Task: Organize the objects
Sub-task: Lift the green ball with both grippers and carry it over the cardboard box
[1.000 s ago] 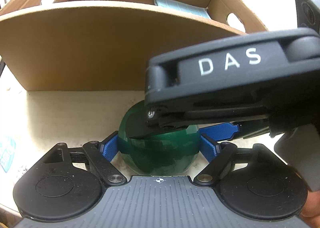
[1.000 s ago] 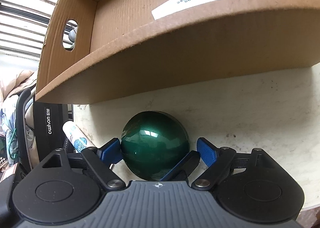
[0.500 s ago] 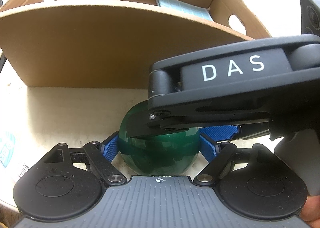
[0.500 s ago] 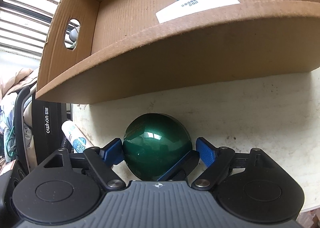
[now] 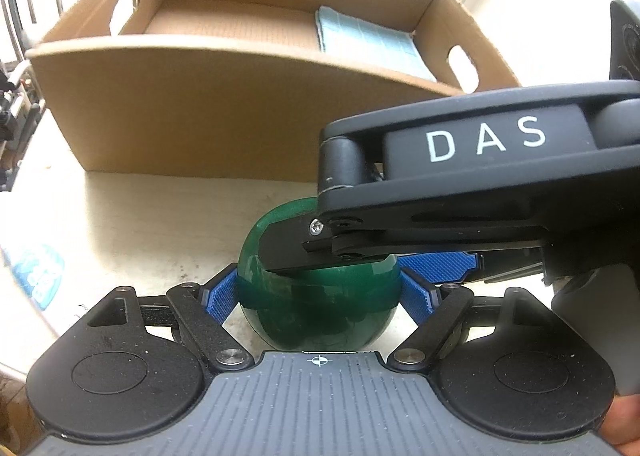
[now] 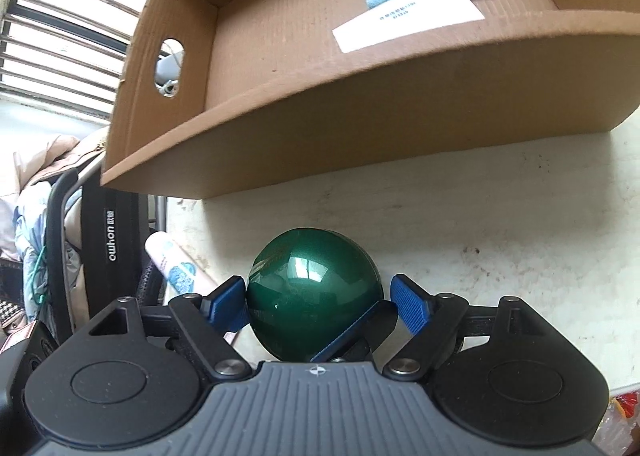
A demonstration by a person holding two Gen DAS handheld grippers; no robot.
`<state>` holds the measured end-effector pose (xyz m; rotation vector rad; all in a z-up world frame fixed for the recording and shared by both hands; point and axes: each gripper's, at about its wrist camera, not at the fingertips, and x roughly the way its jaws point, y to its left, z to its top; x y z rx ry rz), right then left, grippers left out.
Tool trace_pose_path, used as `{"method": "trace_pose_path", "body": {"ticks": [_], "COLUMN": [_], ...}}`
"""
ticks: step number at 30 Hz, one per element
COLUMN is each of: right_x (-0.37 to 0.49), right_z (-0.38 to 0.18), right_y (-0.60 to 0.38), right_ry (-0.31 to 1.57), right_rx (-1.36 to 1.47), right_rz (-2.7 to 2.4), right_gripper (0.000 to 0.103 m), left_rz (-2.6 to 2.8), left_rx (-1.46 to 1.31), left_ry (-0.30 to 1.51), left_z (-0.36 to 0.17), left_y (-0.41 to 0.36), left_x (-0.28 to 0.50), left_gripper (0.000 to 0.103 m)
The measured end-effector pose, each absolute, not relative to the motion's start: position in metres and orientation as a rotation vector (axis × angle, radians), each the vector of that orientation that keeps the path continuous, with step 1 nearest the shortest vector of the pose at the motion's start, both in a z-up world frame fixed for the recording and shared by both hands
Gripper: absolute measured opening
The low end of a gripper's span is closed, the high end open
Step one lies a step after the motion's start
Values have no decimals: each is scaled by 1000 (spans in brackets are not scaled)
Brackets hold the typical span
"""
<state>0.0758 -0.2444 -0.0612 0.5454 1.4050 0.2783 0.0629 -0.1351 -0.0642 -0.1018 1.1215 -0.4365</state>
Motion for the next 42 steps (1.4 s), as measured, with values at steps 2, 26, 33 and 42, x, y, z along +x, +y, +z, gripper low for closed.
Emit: {"method": "trace_pose_path", "body": {"ticks": [2, 26, 33, 42], "right_x": [72, 82, 116, 182], "right_z": [-56, 49, 59, 52], "right_y": [-244, -206, -208, -214], "right_ry": [1398, 1213, 1174, 1155], "right_rx": [548, 543, 561, 562], "right_rz": [284, 418, 448, 462], "right_gripper": [83, 80, 79, 79], "left_rz": [-433, -333, -314, -290], "left_rx": [-100, -142, -139, -115], "left_ry": [1115, 938, 914, 929], "left_z": [-56, 35, 37, 26], "left_y": [-131, -93, -125, -157], "left_x": [59, 79, 130, 202], "left_gripper": [82, 82, 82, 82]}}
